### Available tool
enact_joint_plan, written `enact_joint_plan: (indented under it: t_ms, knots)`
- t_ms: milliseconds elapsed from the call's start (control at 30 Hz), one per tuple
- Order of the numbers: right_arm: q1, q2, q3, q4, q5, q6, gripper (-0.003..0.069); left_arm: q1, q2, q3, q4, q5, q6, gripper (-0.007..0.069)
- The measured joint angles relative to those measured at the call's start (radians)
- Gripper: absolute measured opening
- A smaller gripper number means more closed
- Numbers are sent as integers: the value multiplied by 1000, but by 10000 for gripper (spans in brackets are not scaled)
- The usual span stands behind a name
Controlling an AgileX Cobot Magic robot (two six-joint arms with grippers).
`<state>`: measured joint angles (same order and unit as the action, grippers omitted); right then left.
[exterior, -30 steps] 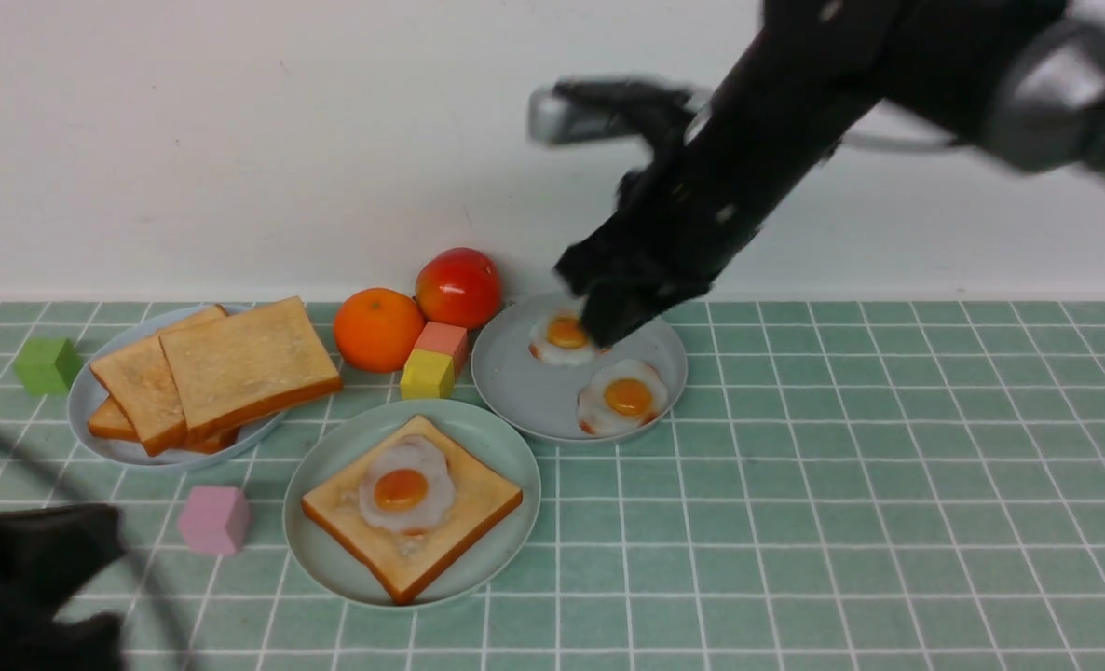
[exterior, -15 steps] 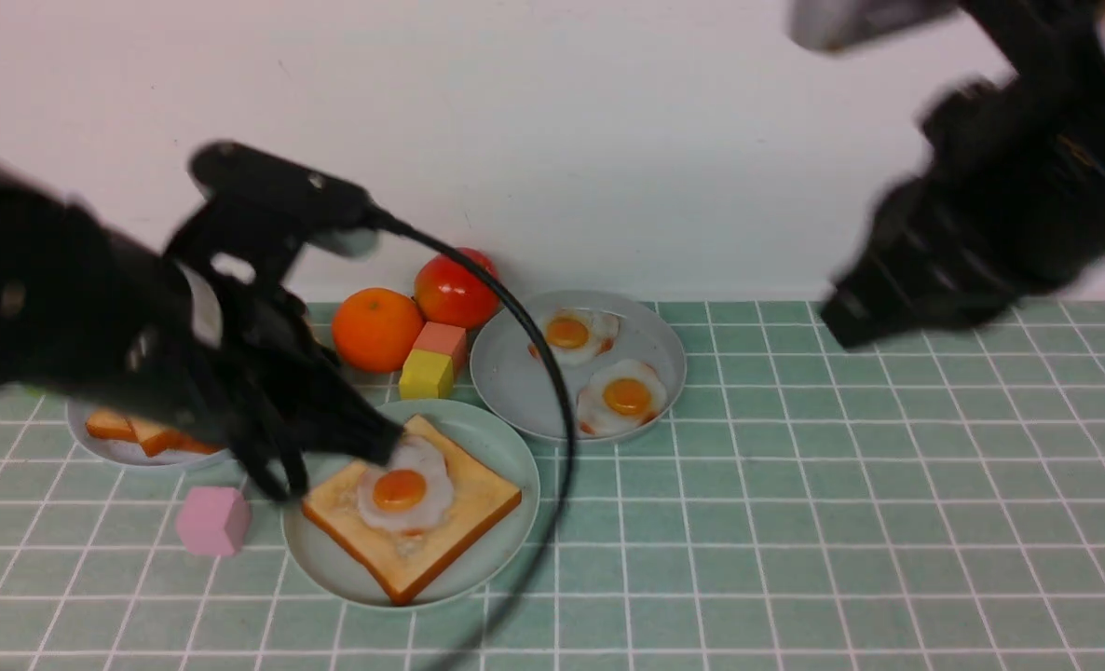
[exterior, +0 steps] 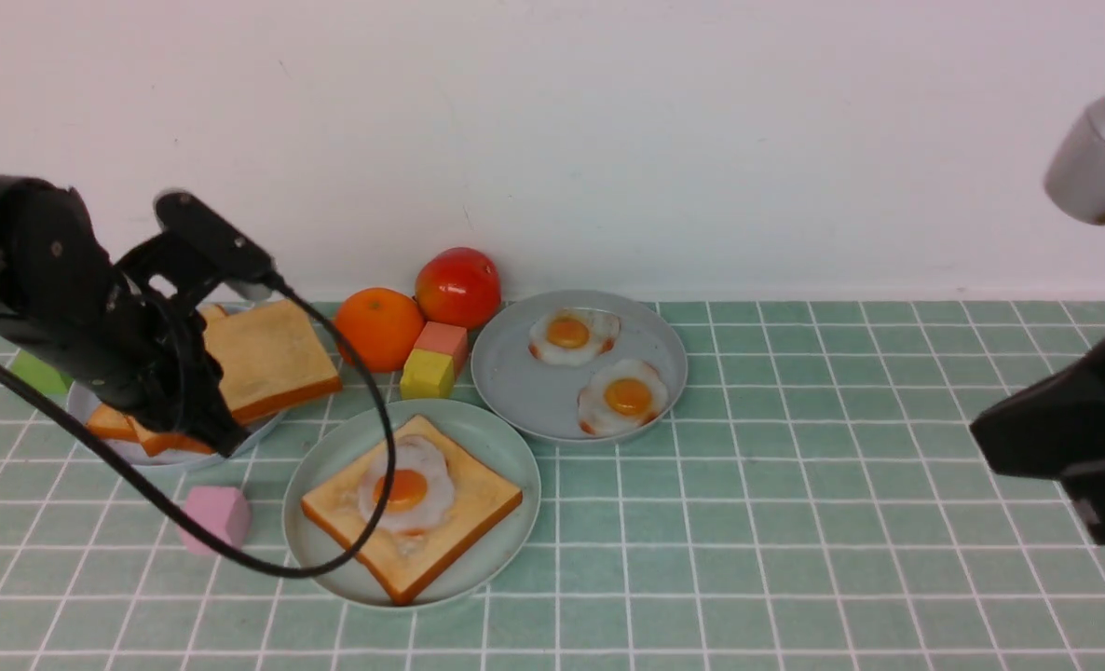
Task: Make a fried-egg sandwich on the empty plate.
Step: Use the left arm to grab a slice of bread
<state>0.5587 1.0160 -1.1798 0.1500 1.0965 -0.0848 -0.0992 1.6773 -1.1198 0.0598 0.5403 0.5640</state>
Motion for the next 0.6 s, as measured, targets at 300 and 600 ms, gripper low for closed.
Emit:
enact_joint_plan:
  t_ms: [300, 600]
  knots:
    - [0, -6, 1, 15, -4, -2, 13, 1, 38, -1, 51, -70, 7, 374]
    - [0, -6, 11, 61, -11, -2, 14, 1, 113, -1, 85, -127, 6, 395]
